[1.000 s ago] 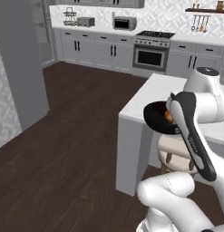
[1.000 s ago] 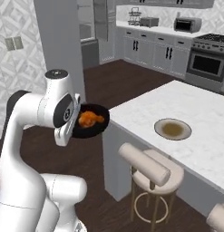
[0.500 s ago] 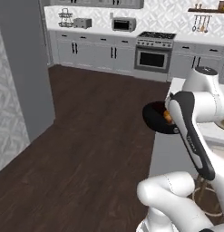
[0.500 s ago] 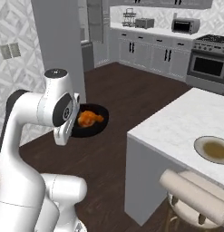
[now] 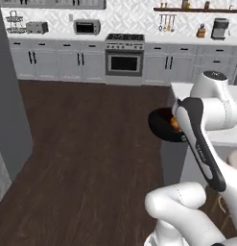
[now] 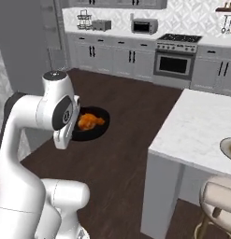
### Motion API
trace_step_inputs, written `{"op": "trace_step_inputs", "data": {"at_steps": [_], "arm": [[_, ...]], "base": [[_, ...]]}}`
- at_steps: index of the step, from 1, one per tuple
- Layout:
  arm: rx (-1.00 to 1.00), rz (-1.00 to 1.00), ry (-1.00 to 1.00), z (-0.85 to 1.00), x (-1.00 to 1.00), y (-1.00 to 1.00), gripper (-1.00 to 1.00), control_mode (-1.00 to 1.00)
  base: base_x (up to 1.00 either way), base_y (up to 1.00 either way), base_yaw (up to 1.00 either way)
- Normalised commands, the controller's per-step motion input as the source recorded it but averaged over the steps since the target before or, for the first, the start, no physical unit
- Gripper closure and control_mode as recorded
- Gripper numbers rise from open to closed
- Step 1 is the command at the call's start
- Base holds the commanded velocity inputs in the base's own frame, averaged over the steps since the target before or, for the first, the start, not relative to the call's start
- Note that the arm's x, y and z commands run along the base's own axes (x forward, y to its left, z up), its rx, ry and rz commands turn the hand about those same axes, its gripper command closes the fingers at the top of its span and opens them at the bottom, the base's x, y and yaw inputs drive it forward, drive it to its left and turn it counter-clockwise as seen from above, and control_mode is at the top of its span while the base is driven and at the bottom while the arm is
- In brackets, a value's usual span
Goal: Pick the chicken drumstick and avocado from their plates and place them in the bowl. Then put the bowl in the fridge.
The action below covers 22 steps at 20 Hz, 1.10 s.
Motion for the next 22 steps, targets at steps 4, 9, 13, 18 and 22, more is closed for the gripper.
{"op": "trace_step_inputs", "data": {"at_steps": [4, 9, 13, 18, 22], "arm": [[0.0, 0.0, 0.0, 0.0, 0.0, 0.0, 1.0, 1.0], [0.0, 0.0, 0.0, 0.0, 0.0, 0.0, 1.0, 1.0], [0.0, 0.0, 0.0, 0.0, 0.0, 0.0, 1.0, 1.0], [0.0, 0.0, 0.0, 0.0, 0.0, 0.0, 1.0, 1.0], [0.0, 0.0, 0.0, 0.0, 0.0, 0.0, 1.0, 1.0]], "base": [[0.95, 0.95, -0.58], [1.0, 0.93, -0.51], [1.0, 0.83, -0.33], [1.0, 0.59, -0.07], [1.0, 0.59, 0.0]]}}
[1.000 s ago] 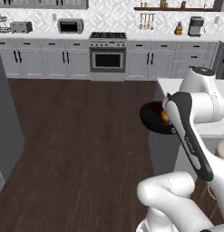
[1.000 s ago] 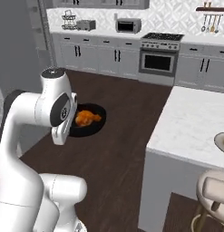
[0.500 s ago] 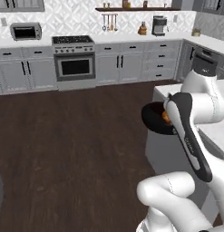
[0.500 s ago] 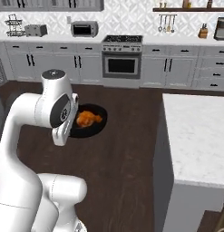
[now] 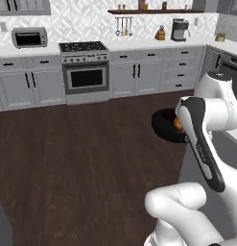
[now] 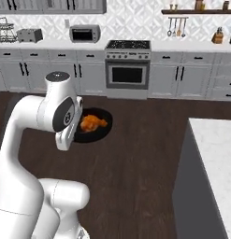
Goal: Pick the chicken drumstick and avocado from their plates and place them in the bowl. Then put the bowl in the fridge.
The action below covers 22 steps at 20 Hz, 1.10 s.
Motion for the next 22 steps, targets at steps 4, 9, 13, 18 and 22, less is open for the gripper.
{"op": "trace_step_inputs", "data": {"at_steps": [4, 9, 13, 18, 22], "arm": [[0.0, 0.0, 0.0, 0.0, 0.0, 0.0, 1.0, 1.0], [0.0, 0.0, 0.0, 0.0, 0.0, 0.0, 1.0, 1.0], [0.0, 0.0, 0.0, 0.0, 0.0, 0.0, 1.0, 1.0], [0.0, 0.0, 0.0, 0.0, 0.0, 0.0, 1.0, 1.0], [0.0, 0.0, 0.0, 0.0, 0.0, 0.0, 1.0, 1.0]], "base": [[1.0, 0.66, 0.03], [1.0, 0.18, 0.27], [1.0, 0.0, 0.27], [1.0, -0.07, 0.45], [1.0, -0.1, 0.47]]}}
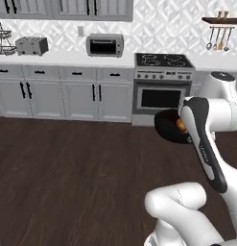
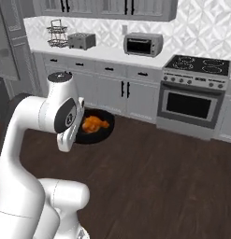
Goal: Pick the chicken drumstick and avocado from their plates and place them in the bowl. Then put the bowl in the fridge.
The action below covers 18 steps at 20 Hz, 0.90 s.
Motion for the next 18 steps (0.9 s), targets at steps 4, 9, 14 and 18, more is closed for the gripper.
{"op": "trace_step_inputs", "data": {"at_steps": [4, 9, 14, 18], "arm": [[0.0, 0.0, 0.0, 0.0, 0.0, 0.0, 1.0, 1.0], [0.0, 0.0, 0.0, 0.0, 0.0, 0.0, 1.0, 1.0], [0.0, 0.0, 0.0, 0.0, 0.0, 0.0, 1.0, 1.0], [0.0, 0.0, 0.0, 0.0, 0.0, 0.0, 1.0, 1.0]], "base": [[1.0, -0.24, 0.45], [1.0, -0.15, 0.53], [1.0, -0.17, 0.73], [1.0, -0.16, 0.76]]}}
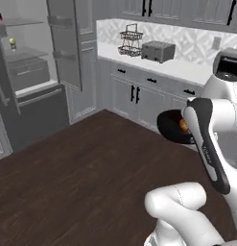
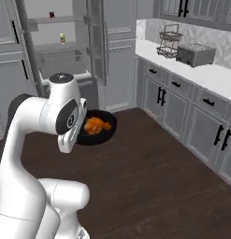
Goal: Pick the chicken drumstick and avocado from their plates and place them in the bowl. Then put the bowl in the fridge.
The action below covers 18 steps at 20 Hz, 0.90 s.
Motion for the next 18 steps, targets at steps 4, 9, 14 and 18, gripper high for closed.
{"op": "trace_step_inputs", "data": {"at_steps": [4, 9, 14, 18], "arm": [[0.0, 0.0, 0.0, 0.0, 0.0, 0.0, 1.0, 1.0], [0.0, 0.0, 0.0, 0.0, 0.0, 0.0, 1.0, 1.0], [0.0, 0.0, 0.0, 0.0, 0.0, 0.0, 1.0, 1.0], [0.0, 0.0, 0.0, 0.0, 0.0, 0.0, 1.0, 1.0]], "base": [[1.0, -0.19, 0.74], [1.0, -0.19, 0.72], [1.0, -0.53, 0.51], [1.0, -0.92, 0.25]]}}
